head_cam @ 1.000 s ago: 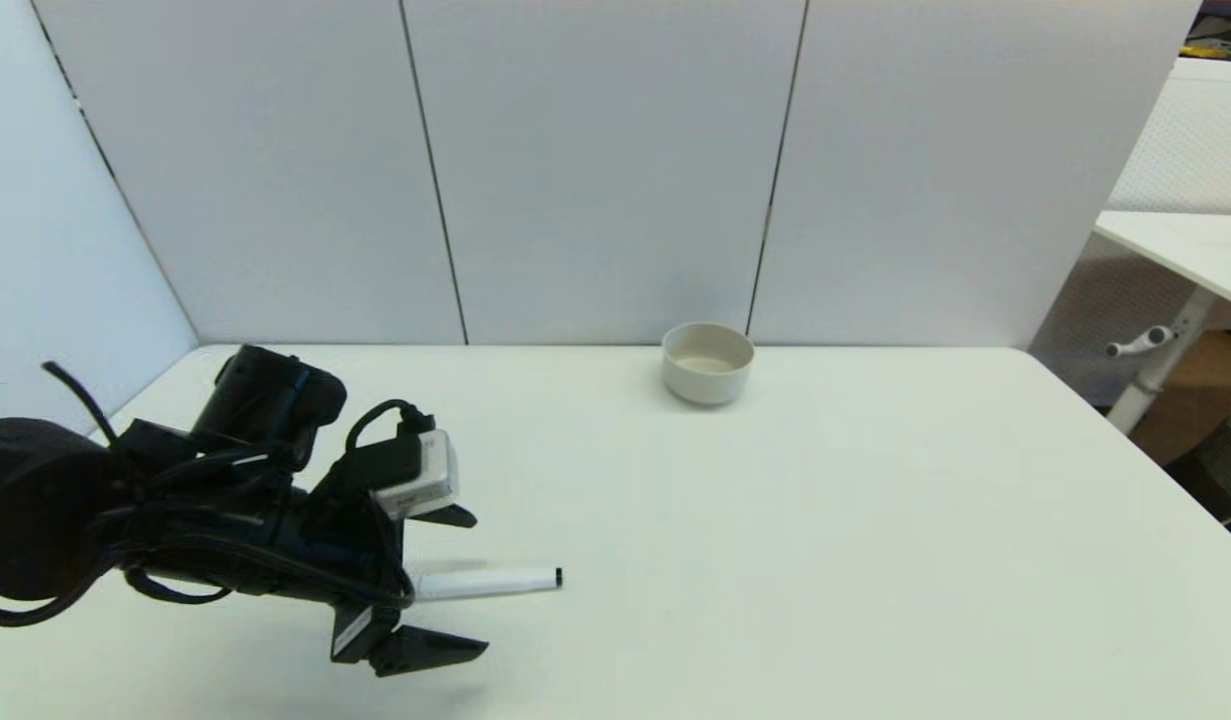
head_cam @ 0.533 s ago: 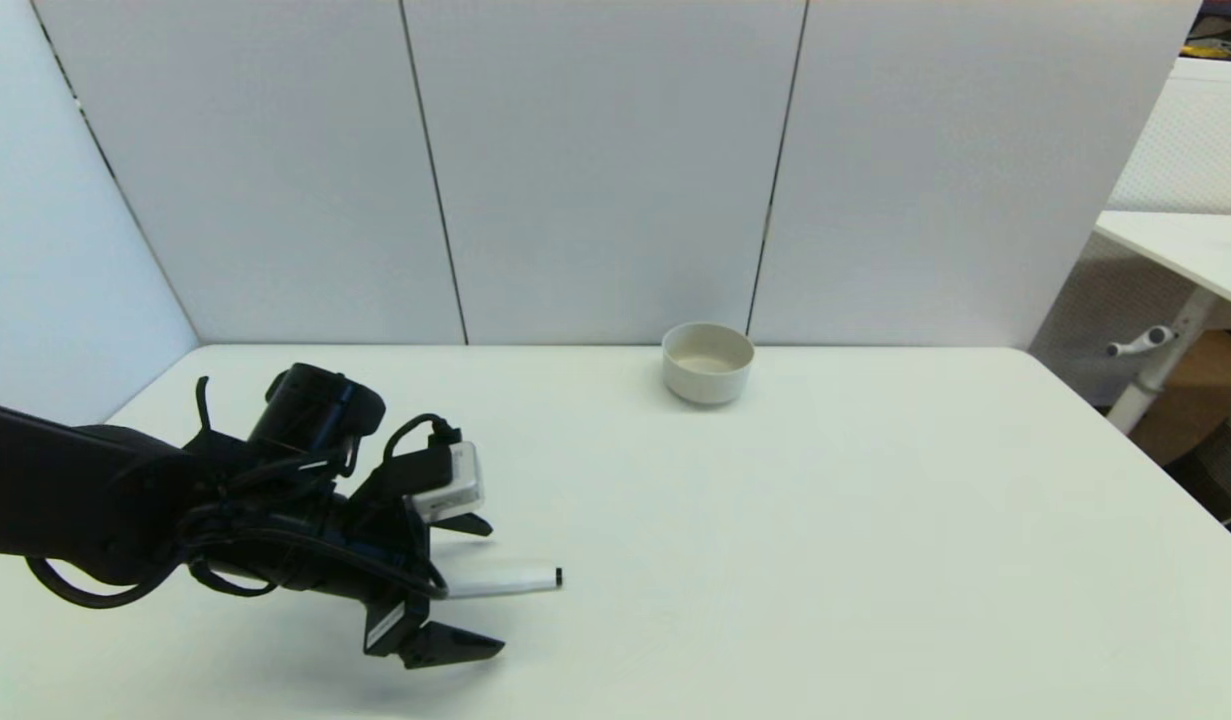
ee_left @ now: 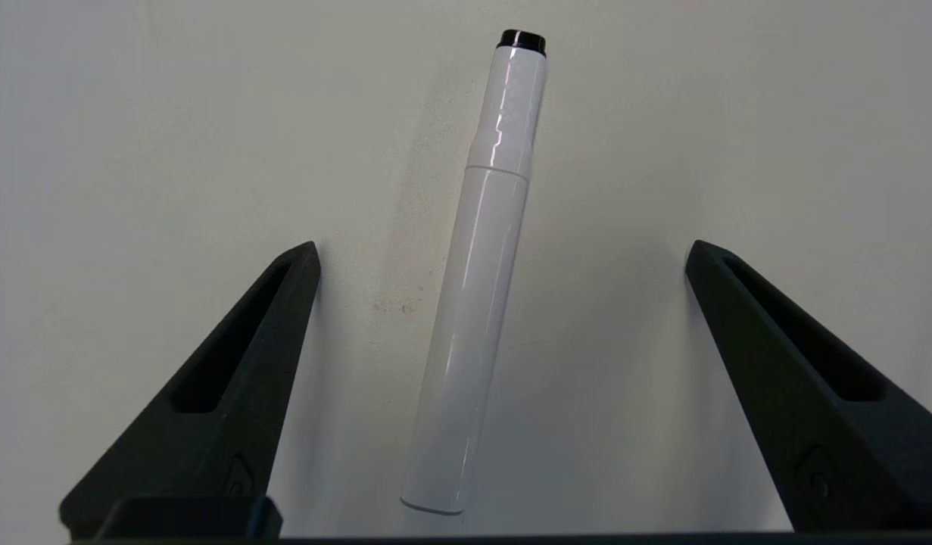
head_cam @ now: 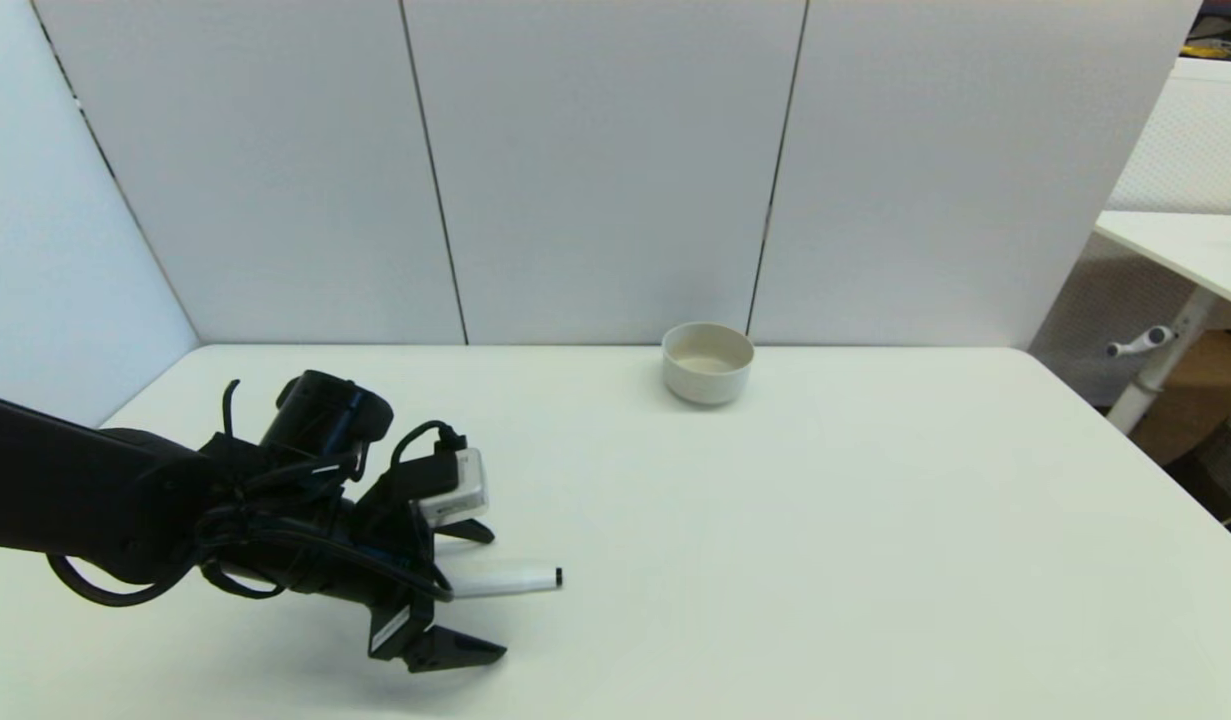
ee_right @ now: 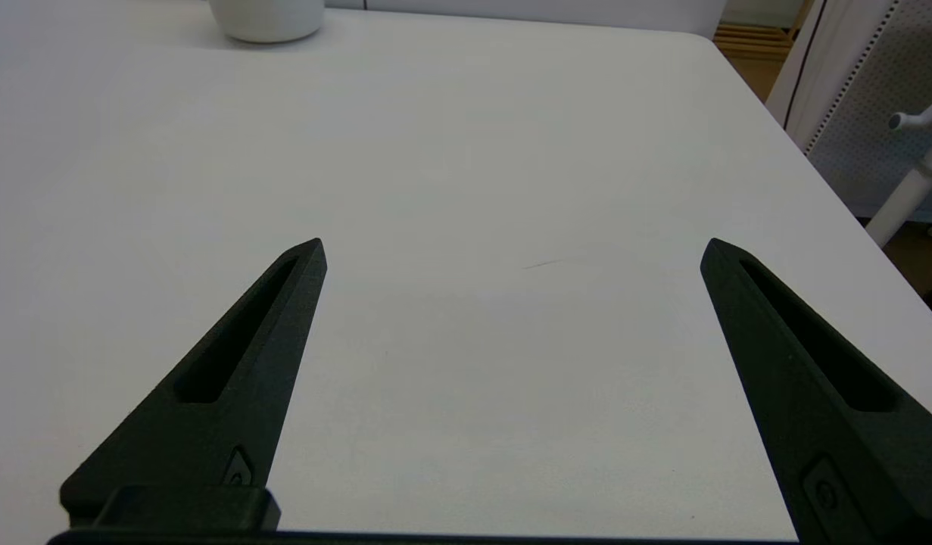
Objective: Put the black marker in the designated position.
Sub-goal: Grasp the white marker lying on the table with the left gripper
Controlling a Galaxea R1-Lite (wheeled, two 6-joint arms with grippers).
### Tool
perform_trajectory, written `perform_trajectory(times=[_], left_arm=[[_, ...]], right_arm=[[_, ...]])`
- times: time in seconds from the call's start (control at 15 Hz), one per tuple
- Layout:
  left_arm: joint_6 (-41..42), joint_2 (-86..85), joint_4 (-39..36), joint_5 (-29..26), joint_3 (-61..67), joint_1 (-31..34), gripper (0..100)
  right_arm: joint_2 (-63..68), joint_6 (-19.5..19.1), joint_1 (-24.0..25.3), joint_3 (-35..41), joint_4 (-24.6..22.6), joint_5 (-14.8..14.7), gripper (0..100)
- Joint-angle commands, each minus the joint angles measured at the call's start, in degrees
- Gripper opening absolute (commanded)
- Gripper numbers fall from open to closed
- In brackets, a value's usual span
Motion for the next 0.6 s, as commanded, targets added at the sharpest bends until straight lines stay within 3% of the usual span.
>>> perform_trajectory(times=[0.07, 0.53, 0.6], left_arm=[[0.43, -0.1, -0.04, -0.13, -0.04, -0.01, 100], [0.7, -0.28, -0.04, -0.13, 0.04, -0.01, 100], [0.7, -0.28, -0.04, -0.04, -0.04, -0.01, 0]], right_arm=[[0.07, -0.04, 0.01, 0.09, 0.0, -0.06, 100], [0.07, -0.04, 0.01, 0.09, 0.0, 0.03, 100], [0.07, -0.04, 0.01, 0.09, 0.0, 0.03, 100]])
